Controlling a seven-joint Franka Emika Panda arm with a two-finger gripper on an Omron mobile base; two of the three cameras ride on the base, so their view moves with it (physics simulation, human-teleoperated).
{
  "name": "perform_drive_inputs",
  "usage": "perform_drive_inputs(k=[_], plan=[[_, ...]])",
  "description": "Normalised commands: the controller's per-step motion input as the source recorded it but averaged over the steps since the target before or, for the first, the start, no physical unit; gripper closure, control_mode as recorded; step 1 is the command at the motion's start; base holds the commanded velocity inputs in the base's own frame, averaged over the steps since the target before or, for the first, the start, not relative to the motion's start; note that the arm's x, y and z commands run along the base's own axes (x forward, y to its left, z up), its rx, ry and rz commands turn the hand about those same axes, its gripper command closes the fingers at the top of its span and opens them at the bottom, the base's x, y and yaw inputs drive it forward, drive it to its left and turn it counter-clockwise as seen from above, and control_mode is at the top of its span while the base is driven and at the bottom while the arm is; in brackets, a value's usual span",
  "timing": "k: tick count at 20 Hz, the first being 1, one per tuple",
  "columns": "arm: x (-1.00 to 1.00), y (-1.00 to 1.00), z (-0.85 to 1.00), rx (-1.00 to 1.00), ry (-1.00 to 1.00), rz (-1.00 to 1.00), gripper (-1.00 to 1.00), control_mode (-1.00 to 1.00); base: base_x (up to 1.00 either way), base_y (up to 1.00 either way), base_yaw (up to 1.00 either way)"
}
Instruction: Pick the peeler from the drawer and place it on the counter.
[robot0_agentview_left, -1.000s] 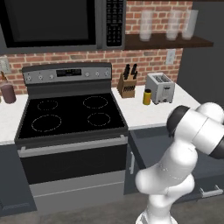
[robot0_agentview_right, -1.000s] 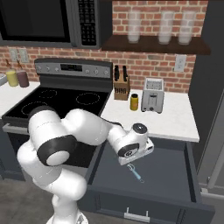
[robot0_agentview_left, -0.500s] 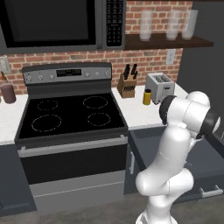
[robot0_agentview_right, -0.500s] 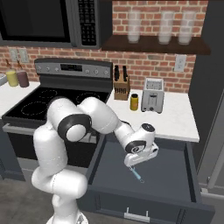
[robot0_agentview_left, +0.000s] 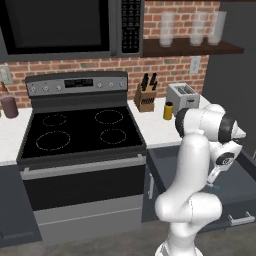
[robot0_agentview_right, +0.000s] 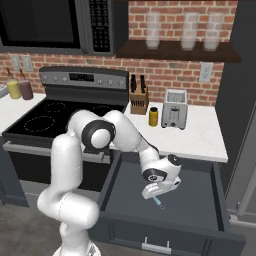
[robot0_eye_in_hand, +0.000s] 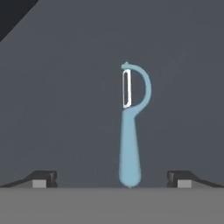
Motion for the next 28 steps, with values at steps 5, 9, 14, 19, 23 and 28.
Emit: perform_drive_inputs(k=[5,9,14,19,23,28], plan=[[0.21,0.0,-0.29,0.09,0.0,0.0,-1.0,-1.0,0.0,0.0,0.0],[0.34,0.0,-0.29,0.06,0.0,0.0,-1.0,-1.0,0.0,0.0,0.0],[0.36,-0.02,-0.38,0.05,0.0,0.0,-1.0,-1.0,0.0,0.0,0.0],[0.23,-0.07,-0.52,0.03,0.0,0.0,-1.0,-1.0,0.0,0.0,0.0],[0.13,0.0,-0.8,0.0,0.0,0.0,1.0,-1.0,0.0,0.0,0.0],[-0.41,0.25,-0.98,-0.06,-0.05,0.0,1.0,-1.0,0.0,0.0,0.0]])
